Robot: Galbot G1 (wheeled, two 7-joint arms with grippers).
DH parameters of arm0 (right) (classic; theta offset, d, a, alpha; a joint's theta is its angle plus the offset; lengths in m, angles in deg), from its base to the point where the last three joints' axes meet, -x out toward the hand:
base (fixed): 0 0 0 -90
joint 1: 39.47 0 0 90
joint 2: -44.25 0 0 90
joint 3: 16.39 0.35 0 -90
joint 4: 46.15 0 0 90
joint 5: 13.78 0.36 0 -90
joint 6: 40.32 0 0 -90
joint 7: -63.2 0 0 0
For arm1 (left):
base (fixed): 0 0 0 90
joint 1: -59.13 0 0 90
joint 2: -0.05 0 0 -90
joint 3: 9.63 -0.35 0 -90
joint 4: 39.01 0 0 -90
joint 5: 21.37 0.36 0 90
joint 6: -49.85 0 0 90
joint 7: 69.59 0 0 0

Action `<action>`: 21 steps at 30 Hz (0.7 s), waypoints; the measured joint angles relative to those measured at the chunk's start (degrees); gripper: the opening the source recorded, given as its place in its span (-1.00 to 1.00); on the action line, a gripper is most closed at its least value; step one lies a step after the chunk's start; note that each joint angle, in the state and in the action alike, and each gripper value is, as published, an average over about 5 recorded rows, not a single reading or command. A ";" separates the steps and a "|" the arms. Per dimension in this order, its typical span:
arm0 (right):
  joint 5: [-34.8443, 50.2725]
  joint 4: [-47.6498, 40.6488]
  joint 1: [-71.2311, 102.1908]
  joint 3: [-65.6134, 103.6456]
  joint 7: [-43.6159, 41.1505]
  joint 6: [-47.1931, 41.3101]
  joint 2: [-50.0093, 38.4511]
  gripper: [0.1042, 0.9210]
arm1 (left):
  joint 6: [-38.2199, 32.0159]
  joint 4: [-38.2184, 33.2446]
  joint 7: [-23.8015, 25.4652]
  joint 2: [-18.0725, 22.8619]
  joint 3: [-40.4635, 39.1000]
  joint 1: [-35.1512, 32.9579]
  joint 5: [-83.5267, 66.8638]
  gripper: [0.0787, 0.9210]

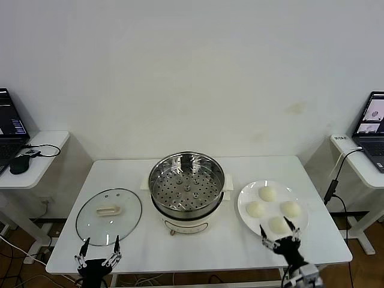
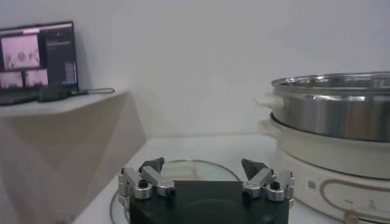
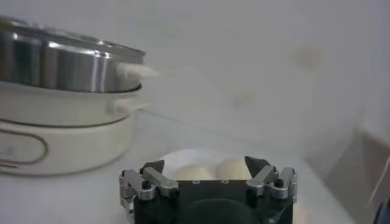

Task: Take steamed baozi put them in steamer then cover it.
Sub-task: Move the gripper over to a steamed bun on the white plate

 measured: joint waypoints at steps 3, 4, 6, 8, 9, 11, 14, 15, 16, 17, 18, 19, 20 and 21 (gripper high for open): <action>-3.31 -1.31 -2.80 -0.36 -1.60 -1.02 -2.51 0.76 | 0.34 0.26 0.06 -0.55 -0.03 0.44 0.51 0.77; -4.84 -2.05 -4.27 -0.65 -2.53 -1.51 -3.81 0.76 | 0.50 0.39 0.11 -0.78 -0.08 0.65 0.78 0.77; -7.43 -3.66 -7.33 -1.46 -4.71 -2.39 -6.46 0.76 | 0.78 0.67 0.23 -1.18 -0.18 1.07 1.27 0.77; -9.49 -5.46 -10.61 -2.66 -7.31 -3.15 -9.22 0.76 | 1.03 0.97 0.32 -1.49 -0.24 1.48 1.68 0.77; -10.35 -6.44 -12.40 -3.44 -8.75 -3.45 -10.65 0.76 | 1.14 1.11 0.35 -1.65 -0.25 1.67 1.82 0.77; -11.72 -8.48 -16.22 -5.42 -11.77 -3.89 -13.46 0.76 | 1.37 1.33 0.40 -1.97 -0.25 1.99 2.00 0.77; -13.03 -11.79 -22.61 -9.51 -16.59 -4.09 -17.39 0.76 | 1.71 1.48 0.44 -2.34 -0.34 2.41 2.16 0.77; -13.25 -12.94 -24.88 -11.18 -18.29 -4.07 -18.59 0.76 | 1.82 1.50 0.44 -2.39 -0.39 2.56 2.22 0.77; -13.35 -14.11 -27.19 -12.98 -20.02 -4.01 -19.69 0.76 | 1.90 1.52 0.44 -2.40 -0.45 2.70 2.29 0.77; -13.35 -15.27 -29.49 -14.87 -21.73 -3.92 -20.66 0.76 | 1.97 1.53 0.43 -2.39 -0.49 2.82 2.35 0.77; -13.26 -16.45 -31.87 -16.91 -23.46 -3.79 -21.53 0.76 | 2.02 1.55 0.42 -2.39 -0.52 2.92 2.39 0.77; -13.09 -17.64 -34.27 -19.05 -25.16 -3.63 -22.29 0.76 | 2.07 1.57 0.40 -2.39 -0.51 2.99 2.44 0.77; -12.85 -18.81 -36.67 -21.24 -26.79 -3.43 -22.92 0.76 | 2.11 1.60 0.37 -2.42 -0.47 3.04 2.50 0.77; -12.54 -20.01 -39.17 -23.60 -28.42 -3.23 -23.47 0.76 | 2.14 1.64 0.35 -2.46 -0.42 3.07 2.57 0.77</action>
